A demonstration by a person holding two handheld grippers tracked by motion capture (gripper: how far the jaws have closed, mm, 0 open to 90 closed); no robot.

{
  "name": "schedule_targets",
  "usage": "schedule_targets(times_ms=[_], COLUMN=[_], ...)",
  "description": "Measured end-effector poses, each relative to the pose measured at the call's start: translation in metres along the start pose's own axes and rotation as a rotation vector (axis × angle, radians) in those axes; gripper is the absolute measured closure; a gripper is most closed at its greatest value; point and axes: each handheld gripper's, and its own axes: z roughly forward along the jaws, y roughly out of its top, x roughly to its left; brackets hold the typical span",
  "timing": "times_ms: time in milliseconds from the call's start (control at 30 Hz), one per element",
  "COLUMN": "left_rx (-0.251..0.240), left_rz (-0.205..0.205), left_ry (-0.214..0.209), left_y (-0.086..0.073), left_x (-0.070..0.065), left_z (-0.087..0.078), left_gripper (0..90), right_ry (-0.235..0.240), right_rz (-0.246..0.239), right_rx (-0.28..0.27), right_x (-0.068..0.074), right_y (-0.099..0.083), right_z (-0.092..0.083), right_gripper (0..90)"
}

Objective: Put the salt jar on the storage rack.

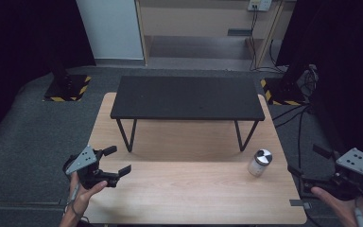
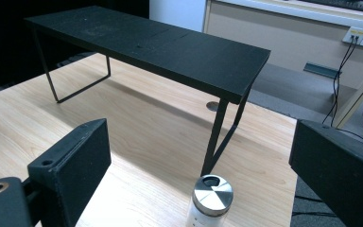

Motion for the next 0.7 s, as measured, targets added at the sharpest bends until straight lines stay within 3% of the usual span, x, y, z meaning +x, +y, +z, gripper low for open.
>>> schedule_targets(times_ms=[700], left_rx=[0.008], left_rz=[0.0], left_ry=[-0.009], left_y=[0.0007], left_x=[0.0005], left_z=[0.0008], left_gripper=[4.5], right_ry=[-0.004], right_rz=[0.004], right_rx=[0.003], right_x=[0.0004], right_y=[-0.0006], right_z=[0.0003], right_gripper=[6.1])
